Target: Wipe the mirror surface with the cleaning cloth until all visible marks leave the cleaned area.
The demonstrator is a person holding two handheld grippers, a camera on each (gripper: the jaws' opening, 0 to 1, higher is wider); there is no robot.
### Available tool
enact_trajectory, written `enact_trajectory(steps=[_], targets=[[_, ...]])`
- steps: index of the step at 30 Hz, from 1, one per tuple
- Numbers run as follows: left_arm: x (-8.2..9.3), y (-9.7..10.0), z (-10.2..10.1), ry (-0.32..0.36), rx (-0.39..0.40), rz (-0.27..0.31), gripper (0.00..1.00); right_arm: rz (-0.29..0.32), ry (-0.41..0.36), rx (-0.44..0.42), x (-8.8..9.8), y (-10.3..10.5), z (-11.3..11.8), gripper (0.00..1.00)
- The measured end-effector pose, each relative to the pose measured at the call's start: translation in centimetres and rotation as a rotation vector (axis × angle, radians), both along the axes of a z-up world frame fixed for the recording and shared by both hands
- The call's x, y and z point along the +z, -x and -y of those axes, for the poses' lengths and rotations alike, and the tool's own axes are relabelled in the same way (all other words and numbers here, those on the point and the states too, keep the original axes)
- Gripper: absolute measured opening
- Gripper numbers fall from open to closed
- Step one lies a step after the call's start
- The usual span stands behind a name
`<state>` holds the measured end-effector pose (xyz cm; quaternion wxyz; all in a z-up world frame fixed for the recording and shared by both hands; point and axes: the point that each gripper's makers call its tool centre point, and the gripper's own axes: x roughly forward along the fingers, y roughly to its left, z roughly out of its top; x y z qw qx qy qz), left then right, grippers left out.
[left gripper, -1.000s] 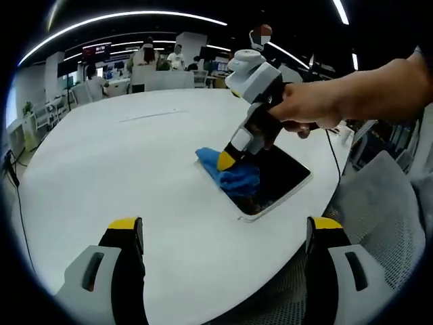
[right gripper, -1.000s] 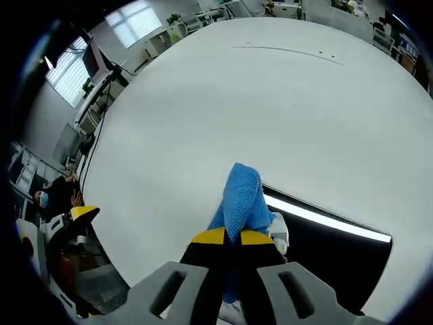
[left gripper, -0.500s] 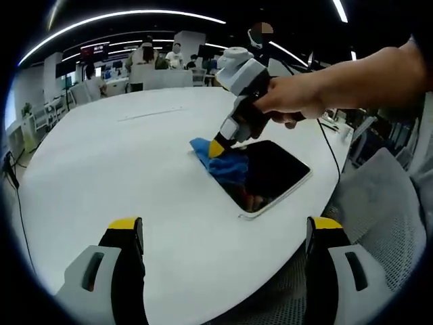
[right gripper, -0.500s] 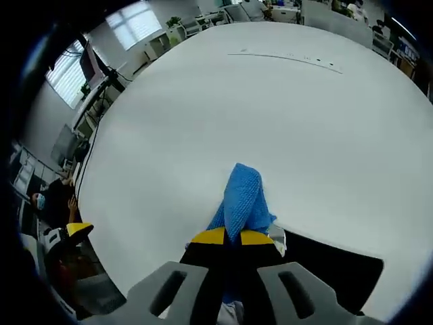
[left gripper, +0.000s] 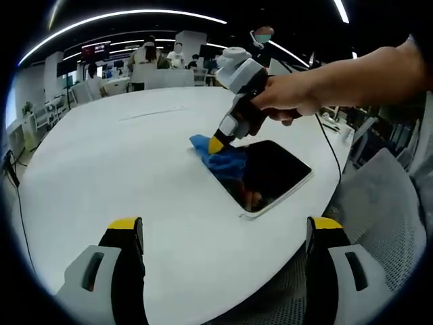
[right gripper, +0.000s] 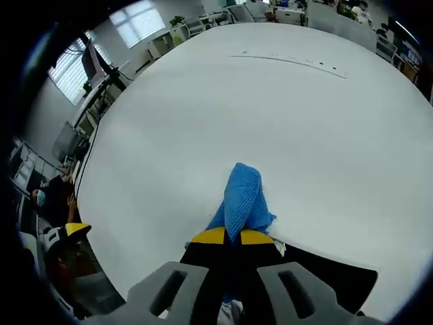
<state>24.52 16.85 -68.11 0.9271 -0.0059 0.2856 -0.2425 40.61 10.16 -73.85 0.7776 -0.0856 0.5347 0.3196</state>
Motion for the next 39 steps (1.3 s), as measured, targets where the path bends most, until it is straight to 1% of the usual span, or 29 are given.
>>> enact_trajectory(steps=[6, 8, 16, 21, 24, 34, 39], targets=[[-0.1, 0.0, 0.0, 0.003, 0.001, -0.002, 0.99, 0.001, 0.007, -0.008, 0.0, -0.1, 0.9, 0.0], [0.0, 0.0, 0.0, 0.004, 0.0, 0.0, 0.99, -0.002, 0.006, -0.011, -0.2, -0.4, 1.1, 0.0], [0.1, 0.0, 0.0, 0.008, 0.003, 0.003, 0.99, 0.0, 0.019, -0.02, 0.0, -0.2, 2.3, 0.0], [0.0, 0.0, 0.0, 0.005, 0.001, 0.001, 0.99, -0.004, 0.026, -0.028, -0.3, -0.6, 2.8, 0.0], [0.0, 0.0, 0.0, 0.006, 0.001, 0.001, 0.99, -0.015, 0.04, -0.053, -0.4, -0.7, 3.5, 0.0], [0.0, -0.1, -0.2, 0.004, 0.006, 0.002, 0.99, -0.002, 0.038, -0.057, -0.6, -0.9, 3.5, 0.0], [0.0, -0.1, -0.2, 0.002, 0.006, 0.004, 0.99, -0.015, 0.037, -0.072, -0.4, -0.1, 3.8, 0.0]])
